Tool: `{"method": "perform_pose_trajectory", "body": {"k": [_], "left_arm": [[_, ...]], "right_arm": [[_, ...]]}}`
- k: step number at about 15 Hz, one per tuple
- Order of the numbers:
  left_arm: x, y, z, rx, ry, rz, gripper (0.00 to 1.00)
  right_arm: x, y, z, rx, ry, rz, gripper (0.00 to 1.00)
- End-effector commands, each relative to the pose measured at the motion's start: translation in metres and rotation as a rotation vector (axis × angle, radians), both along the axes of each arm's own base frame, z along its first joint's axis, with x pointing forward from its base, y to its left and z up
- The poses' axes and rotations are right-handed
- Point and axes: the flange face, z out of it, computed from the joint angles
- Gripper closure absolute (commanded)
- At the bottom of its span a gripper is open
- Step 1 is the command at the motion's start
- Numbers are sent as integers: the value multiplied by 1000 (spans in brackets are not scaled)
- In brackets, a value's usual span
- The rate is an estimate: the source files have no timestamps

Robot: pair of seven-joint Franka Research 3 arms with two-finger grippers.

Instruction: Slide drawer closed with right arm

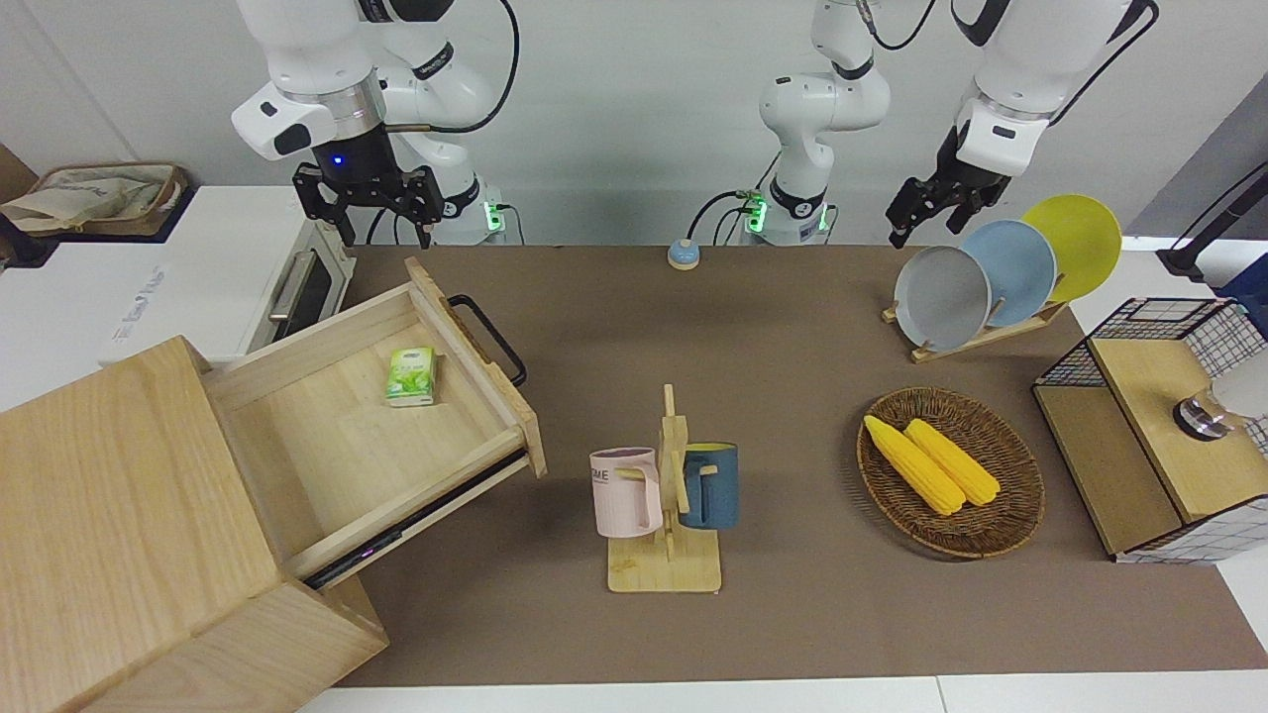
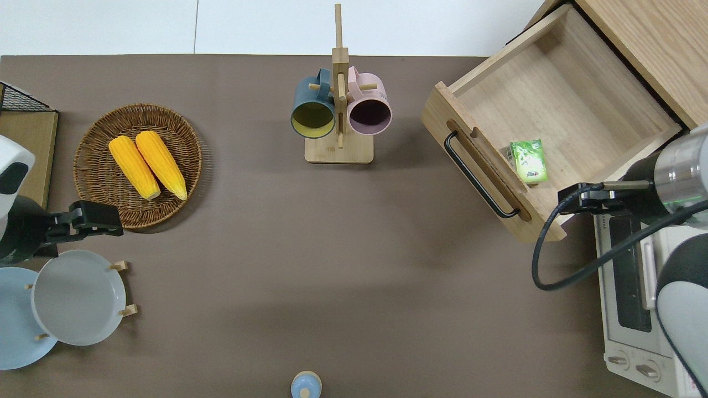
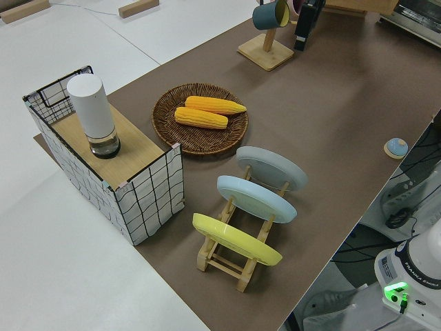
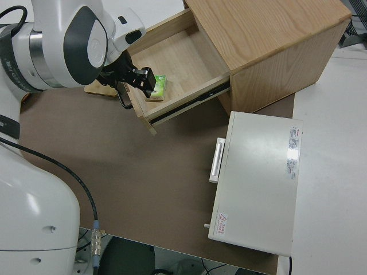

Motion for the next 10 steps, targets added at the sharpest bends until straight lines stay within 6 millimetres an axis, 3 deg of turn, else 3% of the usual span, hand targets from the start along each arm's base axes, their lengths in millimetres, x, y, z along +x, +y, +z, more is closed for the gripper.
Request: {"method": "perform_pose_trajectory", "body": {"k": [1,5,10], "left_arm": [[-4,2,5,-1,5,-6,7],[-4,2,5,-1,5,-8,7],[-4,2,5,-1,5,-6,7]], "right_arm": [[3,-2,3,6,17,-4,600],[3,-1,6,9,10,-45,991],[3,0,4,9,15,-56,1000]]}}
